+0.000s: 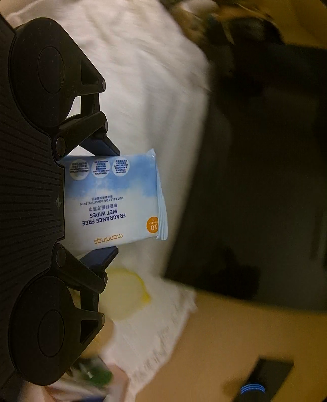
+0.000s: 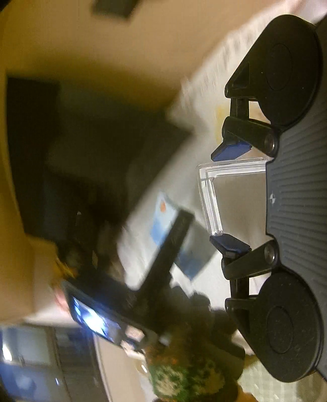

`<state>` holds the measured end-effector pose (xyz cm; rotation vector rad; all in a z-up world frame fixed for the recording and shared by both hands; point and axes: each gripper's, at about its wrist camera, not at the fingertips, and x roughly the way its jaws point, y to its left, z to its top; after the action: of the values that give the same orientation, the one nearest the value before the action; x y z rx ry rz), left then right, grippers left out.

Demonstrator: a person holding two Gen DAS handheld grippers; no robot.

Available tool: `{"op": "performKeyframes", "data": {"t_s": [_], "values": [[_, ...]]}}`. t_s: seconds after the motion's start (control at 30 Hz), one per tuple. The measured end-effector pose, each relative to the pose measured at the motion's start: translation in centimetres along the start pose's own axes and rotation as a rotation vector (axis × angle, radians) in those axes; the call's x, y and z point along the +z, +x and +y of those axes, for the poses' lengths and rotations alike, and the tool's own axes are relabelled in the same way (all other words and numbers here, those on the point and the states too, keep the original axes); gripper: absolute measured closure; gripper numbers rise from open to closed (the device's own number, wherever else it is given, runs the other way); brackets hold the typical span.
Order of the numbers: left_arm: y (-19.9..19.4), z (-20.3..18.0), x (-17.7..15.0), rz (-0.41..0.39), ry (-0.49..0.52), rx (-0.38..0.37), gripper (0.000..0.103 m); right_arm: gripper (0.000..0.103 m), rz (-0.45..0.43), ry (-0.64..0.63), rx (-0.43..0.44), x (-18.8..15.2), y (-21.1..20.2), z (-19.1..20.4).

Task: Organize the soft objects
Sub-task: 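Lower the wipes pack into the pink box with the left tool while the right tool holds the plastic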

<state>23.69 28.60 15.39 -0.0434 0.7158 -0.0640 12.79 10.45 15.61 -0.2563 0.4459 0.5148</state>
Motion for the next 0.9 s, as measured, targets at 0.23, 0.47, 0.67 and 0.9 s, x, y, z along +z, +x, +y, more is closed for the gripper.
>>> {"op": "performKeyframes", "data": {"t_s": [0.23,0.47,0.67,0.9], "values": [[-1.4,-10.8,3.5,-0.058,0.148,-0.175,0.023,0.040,-0.051,0.089,-0.284,-2.1,-7.4,-8.9],[-0.8,-22.5,3.1,0.002,0.256,-0.417,0.023,0.040,-0.028,0.190,-0.519,-6.3,-14.0,-17.2],[1.5,-31.3,0.7,0.092,0.341,-0.552,0.023,0.040,0.034,0.336,-0.643,-9.5,-15.1,-22.5],[8.9,-38.8,-5.1,0.290,0.453,-0.546,0.021,0.040,0.120,0.469,-0.692,-12.7,-15.2,-25.3]]}}
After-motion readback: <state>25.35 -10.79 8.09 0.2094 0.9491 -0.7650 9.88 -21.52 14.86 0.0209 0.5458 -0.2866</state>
